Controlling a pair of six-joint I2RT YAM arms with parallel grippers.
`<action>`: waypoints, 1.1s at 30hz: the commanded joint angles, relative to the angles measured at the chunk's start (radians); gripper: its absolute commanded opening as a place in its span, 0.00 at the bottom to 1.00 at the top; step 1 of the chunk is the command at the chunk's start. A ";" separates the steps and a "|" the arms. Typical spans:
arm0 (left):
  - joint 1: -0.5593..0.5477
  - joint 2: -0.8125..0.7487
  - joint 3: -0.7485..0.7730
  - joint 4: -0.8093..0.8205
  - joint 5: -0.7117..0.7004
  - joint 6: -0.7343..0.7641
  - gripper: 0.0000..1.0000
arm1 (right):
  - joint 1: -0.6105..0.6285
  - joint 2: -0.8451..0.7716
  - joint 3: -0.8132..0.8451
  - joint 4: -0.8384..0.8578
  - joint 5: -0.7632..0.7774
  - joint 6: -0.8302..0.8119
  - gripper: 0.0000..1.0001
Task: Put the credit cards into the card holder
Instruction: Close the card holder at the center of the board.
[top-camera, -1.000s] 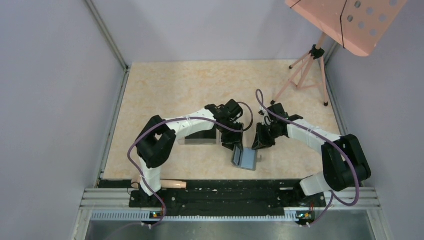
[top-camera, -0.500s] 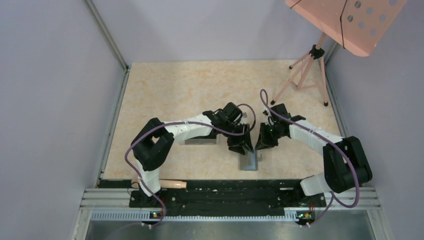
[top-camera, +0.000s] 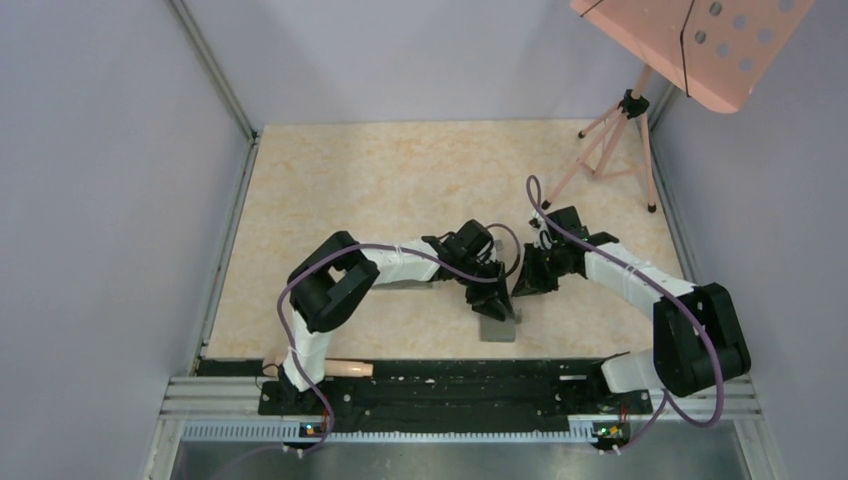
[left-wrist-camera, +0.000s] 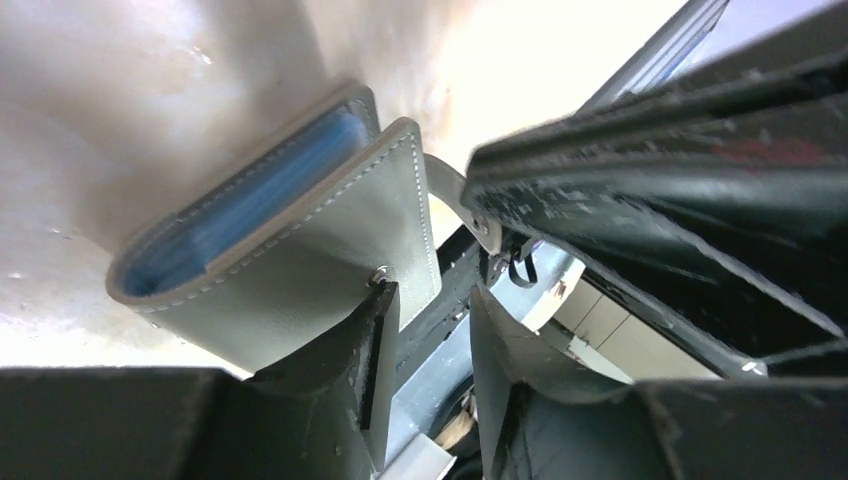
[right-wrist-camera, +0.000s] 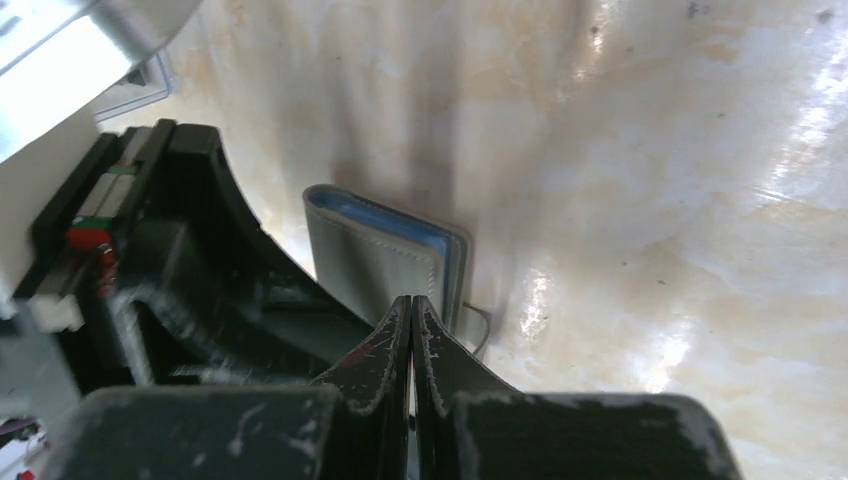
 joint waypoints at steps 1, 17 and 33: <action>0.000 0.022 -0.003 0.030 0.011 0.011 0.28 | -0.008 -0.004 -0.005 0.047 -0.069 -0.014 0.00; 0.001 -0.055 0.044 -0.053 -0.071 0.092 0.33 | 0.018 0.202 -0.091 0.192 -0.138 0.045 0.00; -0.034 -0.030 0.072 0.009 -0.056 0.043 0.37 | 0.019 0.125 -0.219 0.280 -0.149 0.162 0.00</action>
